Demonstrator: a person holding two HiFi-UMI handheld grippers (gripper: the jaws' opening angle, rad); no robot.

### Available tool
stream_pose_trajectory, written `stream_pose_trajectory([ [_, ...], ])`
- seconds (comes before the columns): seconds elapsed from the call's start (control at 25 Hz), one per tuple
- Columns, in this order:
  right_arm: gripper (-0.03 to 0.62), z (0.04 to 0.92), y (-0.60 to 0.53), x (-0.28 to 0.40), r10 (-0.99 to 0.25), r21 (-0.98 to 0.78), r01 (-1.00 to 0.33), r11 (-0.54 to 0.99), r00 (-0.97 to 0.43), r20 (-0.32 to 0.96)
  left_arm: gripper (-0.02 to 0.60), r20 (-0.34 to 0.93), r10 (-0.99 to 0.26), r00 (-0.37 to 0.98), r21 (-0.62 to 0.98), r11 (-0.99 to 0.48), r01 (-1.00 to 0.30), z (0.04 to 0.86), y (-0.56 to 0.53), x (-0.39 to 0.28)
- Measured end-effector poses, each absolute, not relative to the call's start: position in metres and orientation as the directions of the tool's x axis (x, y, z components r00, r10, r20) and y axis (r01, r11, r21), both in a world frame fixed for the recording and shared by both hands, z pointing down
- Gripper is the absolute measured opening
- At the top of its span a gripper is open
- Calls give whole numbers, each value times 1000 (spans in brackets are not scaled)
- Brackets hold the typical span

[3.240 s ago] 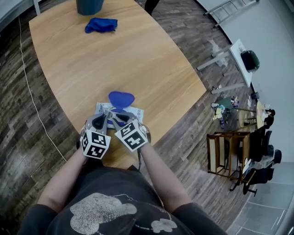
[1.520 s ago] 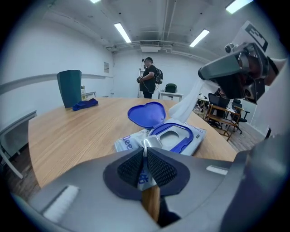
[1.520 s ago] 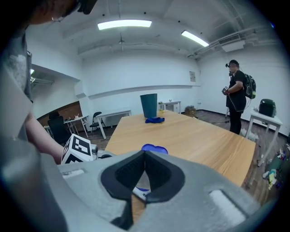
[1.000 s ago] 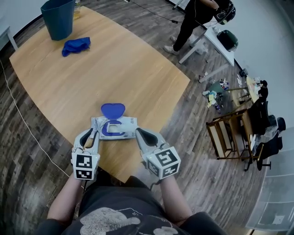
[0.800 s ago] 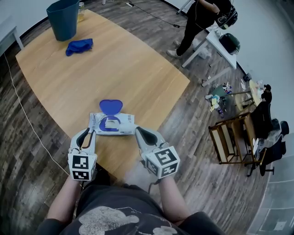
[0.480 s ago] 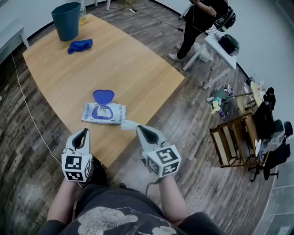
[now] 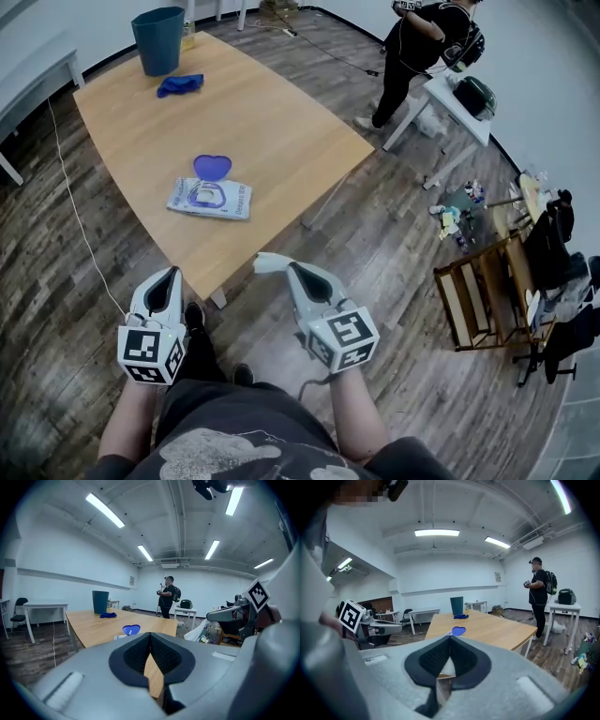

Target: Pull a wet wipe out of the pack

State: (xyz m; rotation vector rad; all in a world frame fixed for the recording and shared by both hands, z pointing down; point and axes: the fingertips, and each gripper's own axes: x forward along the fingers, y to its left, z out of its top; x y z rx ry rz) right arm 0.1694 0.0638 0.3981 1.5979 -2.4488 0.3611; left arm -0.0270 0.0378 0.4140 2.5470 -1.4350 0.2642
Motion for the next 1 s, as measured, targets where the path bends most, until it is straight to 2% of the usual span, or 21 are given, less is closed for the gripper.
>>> stream_pose_trajectory([
  [0.52,-8,371,118,166,-862,-71,-892,447,-451,234,18,126,-870,477,85,-469,-879,358,100,-31],
  [1.0,-8,366,121,157,-857,-49,-887,460,-457,239,19,93,-860,502,138,-488,-862,349,102,-34],
])
